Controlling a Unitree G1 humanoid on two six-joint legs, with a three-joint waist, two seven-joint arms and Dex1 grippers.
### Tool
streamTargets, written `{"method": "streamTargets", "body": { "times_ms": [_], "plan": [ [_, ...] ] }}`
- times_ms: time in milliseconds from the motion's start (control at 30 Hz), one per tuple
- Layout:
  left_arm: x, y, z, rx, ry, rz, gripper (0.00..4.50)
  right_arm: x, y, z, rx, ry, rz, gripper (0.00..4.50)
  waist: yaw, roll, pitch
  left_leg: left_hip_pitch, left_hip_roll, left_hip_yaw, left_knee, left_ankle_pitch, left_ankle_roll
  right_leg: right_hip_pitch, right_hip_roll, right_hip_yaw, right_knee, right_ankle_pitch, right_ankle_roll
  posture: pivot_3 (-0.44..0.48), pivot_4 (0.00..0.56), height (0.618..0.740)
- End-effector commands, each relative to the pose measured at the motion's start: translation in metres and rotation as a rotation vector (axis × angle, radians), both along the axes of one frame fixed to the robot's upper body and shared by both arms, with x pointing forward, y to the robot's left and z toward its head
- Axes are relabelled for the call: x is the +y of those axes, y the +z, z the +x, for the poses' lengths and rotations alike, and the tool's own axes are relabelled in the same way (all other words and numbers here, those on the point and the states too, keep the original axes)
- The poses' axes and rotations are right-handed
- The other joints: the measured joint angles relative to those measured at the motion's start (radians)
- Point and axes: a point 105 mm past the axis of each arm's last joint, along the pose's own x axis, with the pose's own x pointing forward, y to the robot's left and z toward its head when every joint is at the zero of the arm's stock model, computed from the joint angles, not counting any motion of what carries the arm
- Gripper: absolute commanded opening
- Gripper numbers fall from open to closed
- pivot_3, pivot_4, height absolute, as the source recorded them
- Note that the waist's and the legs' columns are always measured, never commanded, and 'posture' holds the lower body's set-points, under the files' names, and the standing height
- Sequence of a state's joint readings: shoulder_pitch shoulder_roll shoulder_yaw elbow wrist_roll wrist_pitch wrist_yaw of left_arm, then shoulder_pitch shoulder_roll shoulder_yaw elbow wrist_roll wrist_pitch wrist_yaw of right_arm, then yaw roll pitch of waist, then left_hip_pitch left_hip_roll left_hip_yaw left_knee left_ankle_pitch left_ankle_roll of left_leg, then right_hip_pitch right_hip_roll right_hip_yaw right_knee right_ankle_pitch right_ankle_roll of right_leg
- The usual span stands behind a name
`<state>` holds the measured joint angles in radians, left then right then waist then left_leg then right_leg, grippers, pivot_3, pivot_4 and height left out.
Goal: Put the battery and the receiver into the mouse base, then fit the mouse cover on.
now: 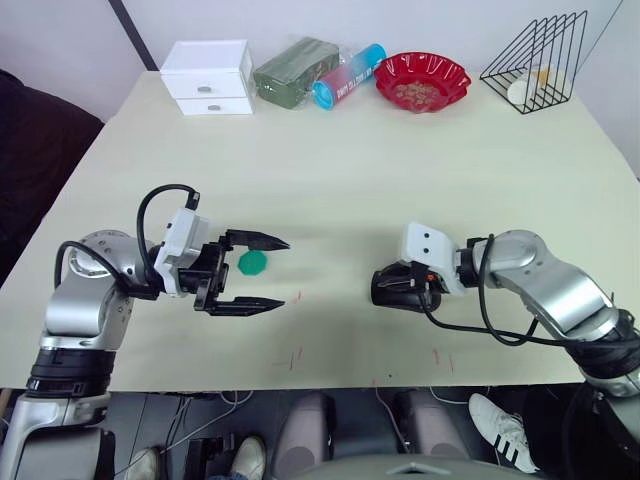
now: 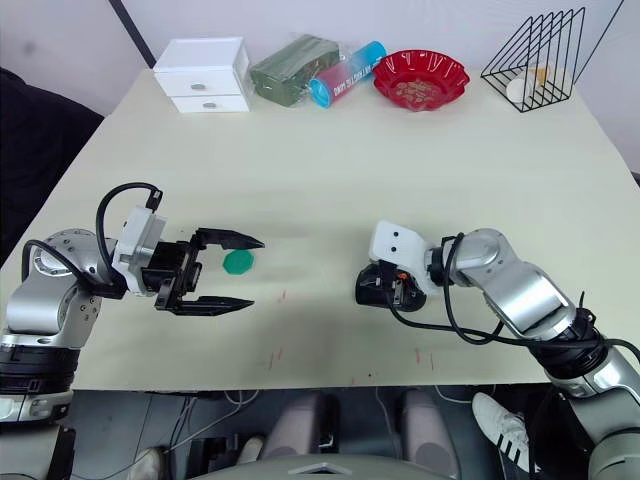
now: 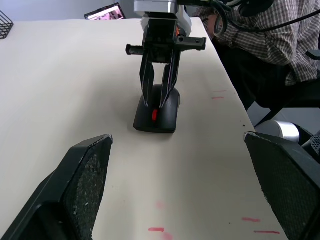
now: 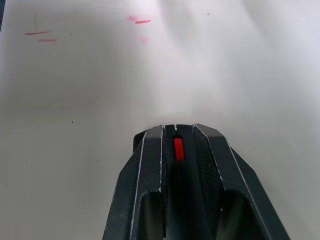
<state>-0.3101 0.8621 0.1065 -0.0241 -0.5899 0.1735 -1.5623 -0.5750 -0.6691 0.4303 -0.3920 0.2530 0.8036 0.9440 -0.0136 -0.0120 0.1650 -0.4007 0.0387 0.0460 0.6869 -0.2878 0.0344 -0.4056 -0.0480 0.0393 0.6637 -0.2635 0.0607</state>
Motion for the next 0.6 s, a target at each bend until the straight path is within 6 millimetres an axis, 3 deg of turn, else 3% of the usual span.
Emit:
{"method": "streamTargets", "body": {
  "times_ms": [33, 400, 600],
  "plan": [
    [0.002, 0.003, -0.005, -0.016, -0.036, 0.022, 4.5, 0.001, 0.0, 0.002, -0.013, -0.013, -0.028, 0.89, 0.0, 0.0, 0.0, 0.0, 0.0, 0.0, 0.0, 0.0, 0.0, 0.0, 0.0, 0.0, 0.0, 0.0, 0.0, 0.0, 0.15, 0.74],
    [0.002, 0.004, -0.005, -0.018, -0.035, 0.032, 4.5, -0.02, -0.036, 0.002, 0.116, -0.129, -0.21, 0.89, 0.005, -0.002, -0.001, 0.0, 0.0, 0.0, 0.0, 0.0, 0.0, 0.0, 0.0, 0.0, 0.0, 0.0, 0.0, 0.0, 0.15, 0.74],
    [0.002, 0.005, -0.005, -0.017, -0.036, 0.035, 4.5, -0.02, -0.038, 0.0, 0.127, -0.135, -0.207, 0.89, 0.009, -0.007, -0.005, 0.001, 0.0, 0.0, 0.0, 0.0, 0.0, 0.001, 0.0, -0.001, 0.0, 0.0, 0.0, 0.0, 0.15, 0.74]
  ]
}}
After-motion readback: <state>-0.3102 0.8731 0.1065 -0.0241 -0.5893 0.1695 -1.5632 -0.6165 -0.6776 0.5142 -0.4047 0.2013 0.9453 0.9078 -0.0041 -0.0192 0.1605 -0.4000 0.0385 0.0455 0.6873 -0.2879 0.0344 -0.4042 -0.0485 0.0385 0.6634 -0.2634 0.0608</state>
